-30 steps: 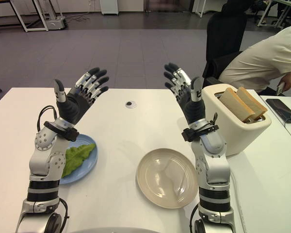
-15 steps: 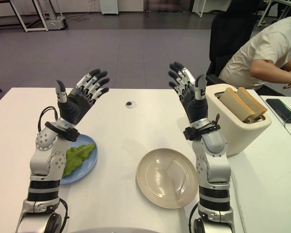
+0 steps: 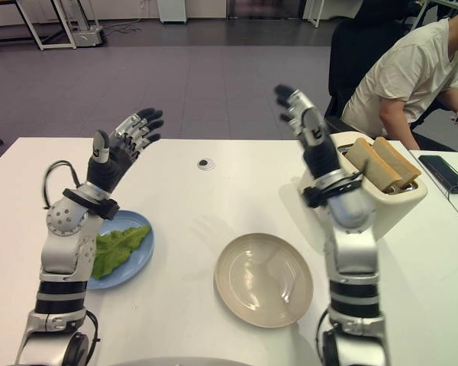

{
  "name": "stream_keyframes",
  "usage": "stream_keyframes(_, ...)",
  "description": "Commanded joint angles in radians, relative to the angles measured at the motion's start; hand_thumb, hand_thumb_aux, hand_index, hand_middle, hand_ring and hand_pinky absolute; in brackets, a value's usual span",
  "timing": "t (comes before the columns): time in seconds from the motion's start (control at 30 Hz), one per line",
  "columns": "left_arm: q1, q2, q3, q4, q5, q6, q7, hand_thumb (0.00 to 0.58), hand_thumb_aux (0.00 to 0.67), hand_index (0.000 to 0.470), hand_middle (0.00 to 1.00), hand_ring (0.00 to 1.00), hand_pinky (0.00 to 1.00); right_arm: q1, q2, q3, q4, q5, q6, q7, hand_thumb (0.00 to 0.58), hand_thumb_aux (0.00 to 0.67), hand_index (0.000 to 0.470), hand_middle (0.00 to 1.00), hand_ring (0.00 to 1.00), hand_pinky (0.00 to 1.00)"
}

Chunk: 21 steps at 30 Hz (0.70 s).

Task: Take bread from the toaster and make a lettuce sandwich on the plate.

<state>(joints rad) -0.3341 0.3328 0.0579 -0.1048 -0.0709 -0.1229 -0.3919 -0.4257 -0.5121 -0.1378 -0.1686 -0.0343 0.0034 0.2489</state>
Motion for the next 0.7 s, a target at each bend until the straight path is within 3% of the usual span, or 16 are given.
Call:
stream_keyframes(0.03,-0.02,0.11,-0.022,0.071,0.255,-0.137,0.096,0.0,0.0,0.0,0.0,0.0,0.0,-0.143,-0.315,0.004,0.339,-0.322,-0.145,-0.131,0.0,0.0,0.0,0.0,0.0,0.0)
stream_keyframes(0.17,-0.026,0.129,-0.022,0.107,0.295,-0.183,0.126,0.0,0.0,0.0,0.0,0.0,0.0,-0.262,-0.524,0.15,0.73,-0.62,-0.158,-0.268,0.0,0.0,0.0,0.0,0.0,0.0)
stream_keyframes(0.33,-0.039,0.129,-0.026,0.129,0.284,-0.203,0.12,0.0,0.0,0.0,0.0,0.0,0.0,-0.347,-0.642,0.246,1.072,-0.73,-0.134,-0.318,0.0,0.0,0.0,0.0,0.0,0.0)
stream_keyframes(0.7,-0.045,0.135,-0.026,0.147,0.269,-0.203,0.103,0.0,0.0,0.0,0.0,0.0,0.0,-0.376,-0.629,0.349,1.224,-0.723,-0.212,-0.363,0.0,0.0,0.0,0.0,0.0,0.0)
